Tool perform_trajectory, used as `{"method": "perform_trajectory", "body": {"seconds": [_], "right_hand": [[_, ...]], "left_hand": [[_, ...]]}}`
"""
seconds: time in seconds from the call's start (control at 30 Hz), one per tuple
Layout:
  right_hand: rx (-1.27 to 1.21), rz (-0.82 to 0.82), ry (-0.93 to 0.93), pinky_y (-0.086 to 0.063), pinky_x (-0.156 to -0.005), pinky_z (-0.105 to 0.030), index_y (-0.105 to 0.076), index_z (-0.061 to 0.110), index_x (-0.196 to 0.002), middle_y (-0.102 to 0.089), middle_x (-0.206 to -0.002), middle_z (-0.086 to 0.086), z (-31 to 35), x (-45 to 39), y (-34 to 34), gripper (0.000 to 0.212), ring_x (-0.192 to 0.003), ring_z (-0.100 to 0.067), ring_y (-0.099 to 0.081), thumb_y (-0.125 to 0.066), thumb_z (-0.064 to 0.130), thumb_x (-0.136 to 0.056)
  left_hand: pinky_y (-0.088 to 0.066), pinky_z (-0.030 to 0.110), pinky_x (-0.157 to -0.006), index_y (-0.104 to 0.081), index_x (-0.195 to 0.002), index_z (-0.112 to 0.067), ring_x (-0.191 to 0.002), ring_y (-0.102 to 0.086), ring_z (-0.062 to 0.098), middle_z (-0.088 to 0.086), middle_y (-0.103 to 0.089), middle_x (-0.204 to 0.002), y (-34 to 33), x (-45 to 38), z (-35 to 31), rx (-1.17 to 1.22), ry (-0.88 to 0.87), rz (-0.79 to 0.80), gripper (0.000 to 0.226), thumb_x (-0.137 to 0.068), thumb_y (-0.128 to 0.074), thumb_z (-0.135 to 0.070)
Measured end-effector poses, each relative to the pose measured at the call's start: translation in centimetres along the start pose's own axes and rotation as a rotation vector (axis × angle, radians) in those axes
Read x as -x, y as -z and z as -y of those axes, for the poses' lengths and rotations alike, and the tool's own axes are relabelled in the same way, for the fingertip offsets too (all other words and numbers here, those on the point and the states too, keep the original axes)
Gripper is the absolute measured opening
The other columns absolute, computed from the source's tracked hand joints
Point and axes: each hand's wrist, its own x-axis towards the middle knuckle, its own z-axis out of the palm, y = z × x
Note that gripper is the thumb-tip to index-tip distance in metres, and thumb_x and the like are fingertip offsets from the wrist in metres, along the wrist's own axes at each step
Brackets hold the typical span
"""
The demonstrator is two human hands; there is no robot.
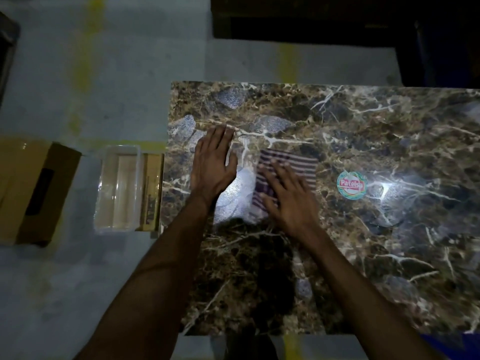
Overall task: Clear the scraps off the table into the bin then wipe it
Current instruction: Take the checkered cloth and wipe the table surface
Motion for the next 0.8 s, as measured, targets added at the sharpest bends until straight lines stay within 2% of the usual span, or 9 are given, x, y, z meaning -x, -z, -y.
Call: {"method": "perform_trajectory", "body": {"seconds": [0.13,0.3,0.4,0.5,0.63,0.8], "right_hand": [[0.002,-0.053,-0.154,-0.012,-0.128,-0.049,-0.012,0.041,-0.165,-0.013,-0.174,0.003,-2.5,-3.5,1.7,0.068,-0.161,-0.025,-0.011,-0.03,0.063,-0.103],[-0.029,-0.094,-0.082,-0.001,-0.128,-0.053,-0.012,0.036,-0.166,-0.007,-0.175,-0.001,1.5,-11.2,0.9,0.067,-0.162,-0.026,-0.002,-0.026,0.061,-0.105],[-0.048,-0.072,0.046,-0.001,-0.129,-0.051,-0.016,0.033,-0.166,-0.008,-0.175,-0.001,3.7,-8.3,-0.3,0.066,-0.162,-0.025,-0.002,-0.026,0.056,-0.106],[-0.036,-0.05,0.13,-0.002,-0.13,-0.047,-0.012,0.036,-0.166,-0.004,-0.175,0.004,2.3,-3.2,-0.9,0.065,-0.162,-0.021,0.003,-0.034,0.055,-0.108],[0.012,-0.03,0.0,-0.01,-0.129,-0.053,-0.01,0.043,-0.165,-0.004,-0.175,0.009,-2.7,-2.1,0.2,0.067,-0.162,-0.021,-0.003,-0.034,0.059,-0.105],[-0.023,-0.1,-0.113,-0.003,-0.128,-0.054,-0.011,0.04,-0.165,-0.007,-0.175,0.003,-2.4,-9.8,1.7,0.065,-0.161,-0.024,0.0,-0.029,0.059,-0.106]], "left_hand": [[-0.022,0.047,-0.125,-0.041,-0.157,-0.021,-0.156,-0.023,0.02,0.002,-0.035,-0.166,-0.3,-0.2,0.0,-0.016,-0.015,-0.012,0.057,-0.102,-0.049,-0.033],[-0.02,0.045,-0.126,-0.044,-0.155,-0.02,-0.156,-0.025,0.019,0.002,-0.038,-0.164,-0.3,-0.1,0.1,0.016,0.007,-0.068,0.051,-0.105,-0.047,-0.03],[-0.019,0.046,-0.126,-0.045,-0.155,-0.019,-0.156,-0.025,0.019,0.002,-0.039,-0.164,-0.3,-0.2,0.2,0.022,0.045,-0.086,0.048,-0.107,-0.043,-0.027],[-0.016,0.045,-0.127,-0.043,-0.156,-0.021,-0.156,-0.024,0.019,0.001,-0.037,-0.165,-0.4,-0.3,0.2,0.027,0.062,-0.083,0.049,-0.107,-0.043,-0.027],[-0.017,0.044,-0.127,-0.044,-0.155,-0.019,-0.155,-0.026,0.019,0.001,-0.038,-0.164,-0.5,-0.4,0.2,-0.007,0.055,-0.099,0.051,-0.105,-0.046,-0.025],[-0.017,0.043,-0.127,-0.044,-0.155,-0.019,-0.154,-0.027,0.019,0.002,-0.039,-0.163,-0.3,-0.3,-0.1,-0.008,0.052,-0.102,0.051,-0.104,-0.048,-0.024]]}}
